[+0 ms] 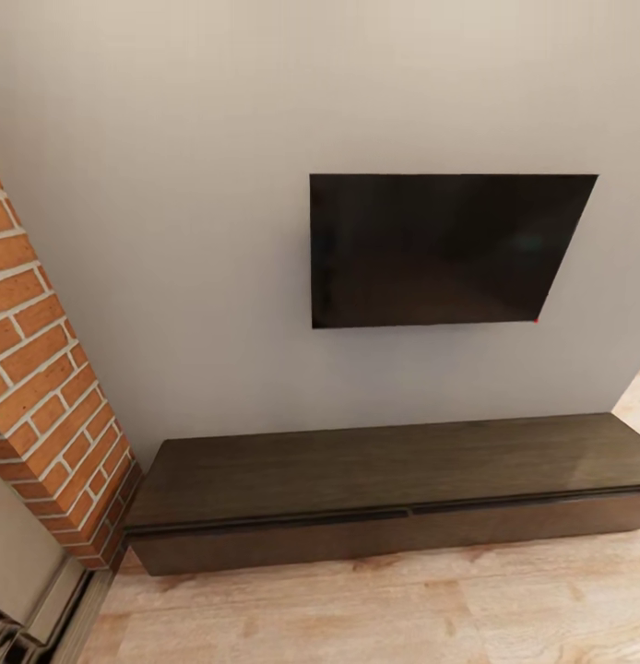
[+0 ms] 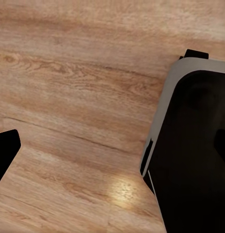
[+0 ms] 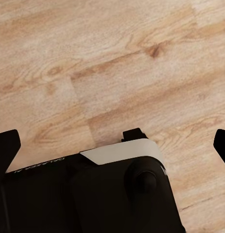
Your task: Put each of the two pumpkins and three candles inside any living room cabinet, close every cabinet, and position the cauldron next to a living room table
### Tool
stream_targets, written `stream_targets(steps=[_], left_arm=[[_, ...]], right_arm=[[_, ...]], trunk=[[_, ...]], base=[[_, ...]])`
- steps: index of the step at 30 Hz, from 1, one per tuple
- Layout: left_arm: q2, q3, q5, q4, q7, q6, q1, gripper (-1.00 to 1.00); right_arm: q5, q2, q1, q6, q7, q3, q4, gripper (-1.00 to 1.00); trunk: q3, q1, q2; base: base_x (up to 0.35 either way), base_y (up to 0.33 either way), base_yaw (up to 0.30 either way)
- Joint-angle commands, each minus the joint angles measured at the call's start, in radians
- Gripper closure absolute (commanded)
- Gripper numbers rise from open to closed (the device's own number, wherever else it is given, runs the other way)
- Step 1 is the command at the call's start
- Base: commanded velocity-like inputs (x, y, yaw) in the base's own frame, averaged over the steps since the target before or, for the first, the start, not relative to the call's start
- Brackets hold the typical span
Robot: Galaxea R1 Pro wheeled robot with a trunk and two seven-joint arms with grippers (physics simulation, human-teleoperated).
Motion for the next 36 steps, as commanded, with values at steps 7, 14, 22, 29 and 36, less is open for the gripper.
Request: stream_targets(steps=[7,14,22,29,36], left_arm=[[0.001,-0.008,0.012,0.0,-0.034,-0.003,-0.001,-1.0],[0.005,-0.008,0.018,-0.001,-0.072,-0.003,-0.001,-1.0],[0.011,-0.008,0.013,-0.005,-0.073,-0.003,0.001,-1.0],[0.011,-0.008,0.012,-0.008,-0.074,-0.004,0.001,-1.0],[0.011,-0.008,0.011,-0.008,-0.074,-0.004,0.001,-1.0]], right_arm=[[-0.007,0.001,-0.002,-0.005,-0.001,0.008,0.004,-1.0],[-0.007,0.001,-0.002,-0.005,-0.001,0.008,0.003,-1.0],[-0.007,0.001,-0.002,0.006,-0.004,0.008,0.003,-1.0],[-0.001,0.001,-0.002,0.001,-0.006,0.008,0.0,-1.0],[-0.002,0.001,-0.002,-0.002,-0.006,0.008,-0.009,-1.0]], trunk=[[0.01,0.0,-0.001],[0.022,0.0,-0.001],[0.032,0.0,-0.001],[0.032,0.0,-0.001],[0.032,0.0,-0.001]], base=[[0.0,0.0,0.0],[0.0,0.0,0.0],[0.0,0.0,0.0],[0.0,0.0,0.0],[0.0,0.0,0.0]])
